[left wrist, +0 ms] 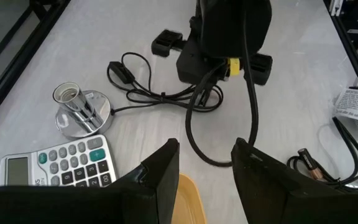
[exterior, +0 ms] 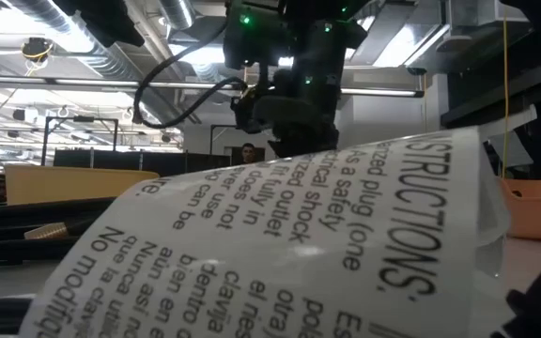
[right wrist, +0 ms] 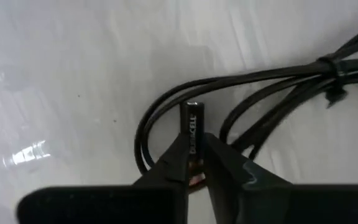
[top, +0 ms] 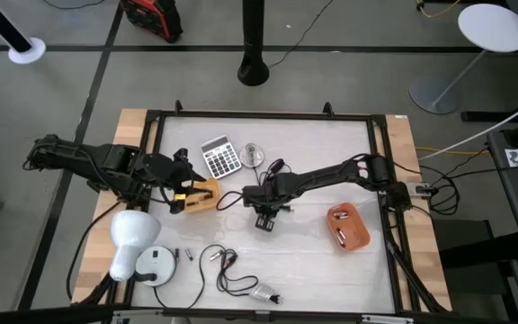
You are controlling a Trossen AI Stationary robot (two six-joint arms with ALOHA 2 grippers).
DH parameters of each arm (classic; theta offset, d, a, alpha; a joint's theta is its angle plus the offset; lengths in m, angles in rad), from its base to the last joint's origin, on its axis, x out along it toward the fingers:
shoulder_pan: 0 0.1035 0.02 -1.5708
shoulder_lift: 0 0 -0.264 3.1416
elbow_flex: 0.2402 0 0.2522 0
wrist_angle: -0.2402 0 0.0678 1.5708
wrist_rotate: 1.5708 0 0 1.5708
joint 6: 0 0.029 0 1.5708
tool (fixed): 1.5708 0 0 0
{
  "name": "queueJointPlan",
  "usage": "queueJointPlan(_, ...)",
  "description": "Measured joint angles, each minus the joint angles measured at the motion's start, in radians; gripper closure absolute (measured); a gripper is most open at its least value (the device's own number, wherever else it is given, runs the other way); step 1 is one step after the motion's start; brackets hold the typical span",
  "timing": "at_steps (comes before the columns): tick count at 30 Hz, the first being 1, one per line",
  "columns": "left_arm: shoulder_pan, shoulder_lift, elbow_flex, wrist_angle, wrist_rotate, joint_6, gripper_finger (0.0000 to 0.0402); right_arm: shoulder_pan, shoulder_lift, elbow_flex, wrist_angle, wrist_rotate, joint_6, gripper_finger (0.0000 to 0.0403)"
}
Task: Sort batteries
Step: Move the wire to the top of the table
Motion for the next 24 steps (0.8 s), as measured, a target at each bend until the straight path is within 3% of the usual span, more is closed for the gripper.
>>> queueJointPlan(9,0.001,0.001,0.000,0.000,0.000,0.000,0.0265,-0.001,0.003,0.000,0.005,-0.004,-0.001,0.0308)
queueJointPlan(24,0.001,0.001,0.000,0.001,0.000,0.000,0.0265,-0.001,-0.016,0.033,-0.058,0.014,-0.062,0.0304)
